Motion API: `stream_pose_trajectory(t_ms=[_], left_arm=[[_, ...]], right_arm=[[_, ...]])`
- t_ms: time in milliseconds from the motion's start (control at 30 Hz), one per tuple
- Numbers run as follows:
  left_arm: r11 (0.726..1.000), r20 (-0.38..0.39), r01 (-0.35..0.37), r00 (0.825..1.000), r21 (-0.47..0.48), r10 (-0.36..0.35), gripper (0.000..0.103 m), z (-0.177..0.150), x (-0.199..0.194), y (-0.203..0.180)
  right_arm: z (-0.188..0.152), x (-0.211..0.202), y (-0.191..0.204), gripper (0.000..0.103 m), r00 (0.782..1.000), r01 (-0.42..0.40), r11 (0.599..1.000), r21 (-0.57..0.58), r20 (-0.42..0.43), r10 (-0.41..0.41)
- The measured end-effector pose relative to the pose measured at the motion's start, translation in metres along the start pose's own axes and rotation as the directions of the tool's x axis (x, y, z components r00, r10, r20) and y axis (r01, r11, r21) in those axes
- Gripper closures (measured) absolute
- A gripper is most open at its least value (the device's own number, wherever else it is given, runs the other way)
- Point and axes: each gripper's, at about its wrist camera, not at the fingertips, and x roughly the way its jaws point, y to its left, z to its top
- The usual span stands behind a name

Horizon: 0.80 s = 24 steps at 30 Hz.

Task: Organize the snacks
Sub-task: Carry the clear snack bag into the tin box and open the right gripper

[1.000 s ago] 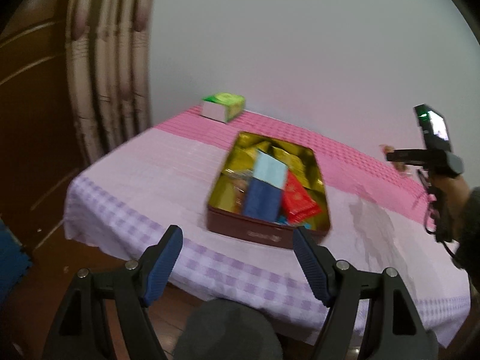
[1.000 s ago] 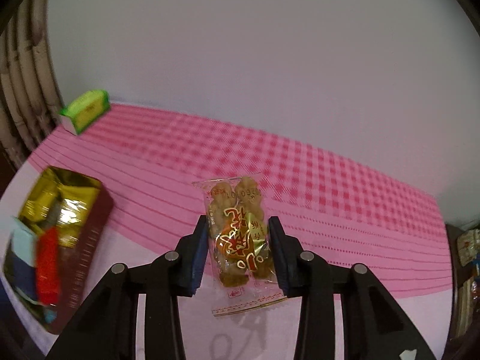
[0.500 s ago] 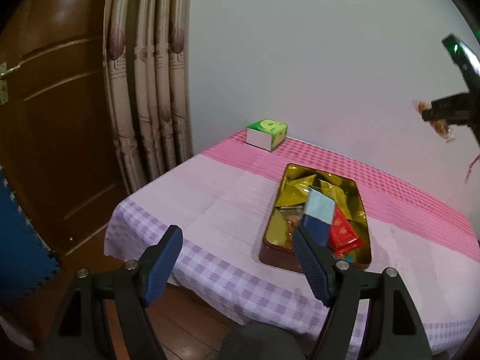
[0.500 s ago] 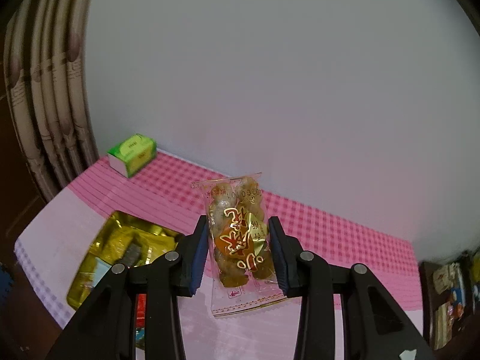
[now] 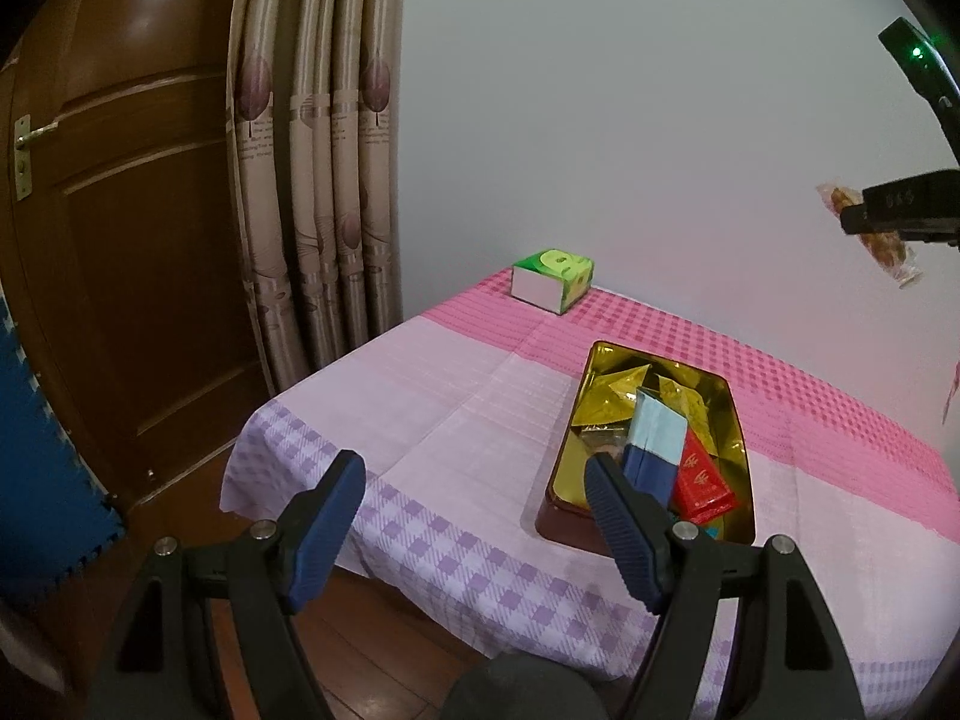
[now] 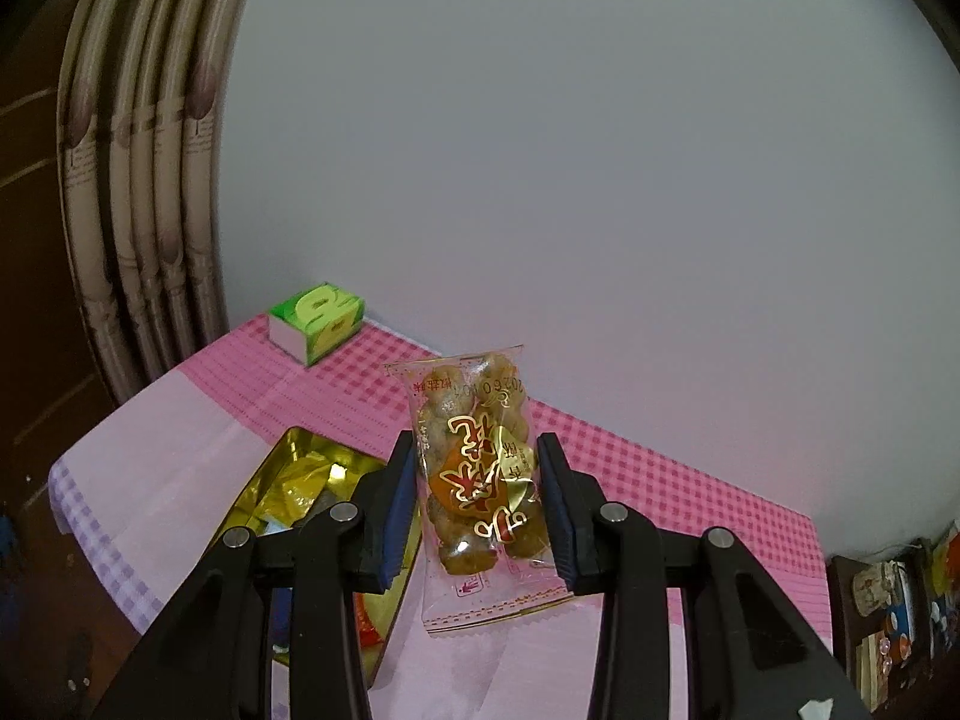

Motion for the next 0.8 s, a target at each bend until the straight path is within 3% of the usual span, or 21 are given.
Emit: stream_pose_trajectory(t_ms=[500, 800], left_arm=[[1.0, -0.021, -0.01, 1.0, 0.016, 0.01, 0.026, -0.002, 0.009, -0.005], [1.0, -0.053, -0.015, 0.998, 0.015, 0.015, 0.026, -0.004, 0.019, -0.003]], right_arm=[[-0.045, 0.049, 0.043, 0.068, 0.996, -0.041, 0.998, -0.053, -0.082, 0.036], [-0.078, 0.089, 0.067, 0.068, 0.981, -0.101, 0.993, -0.062, -0.17, 0.09]])
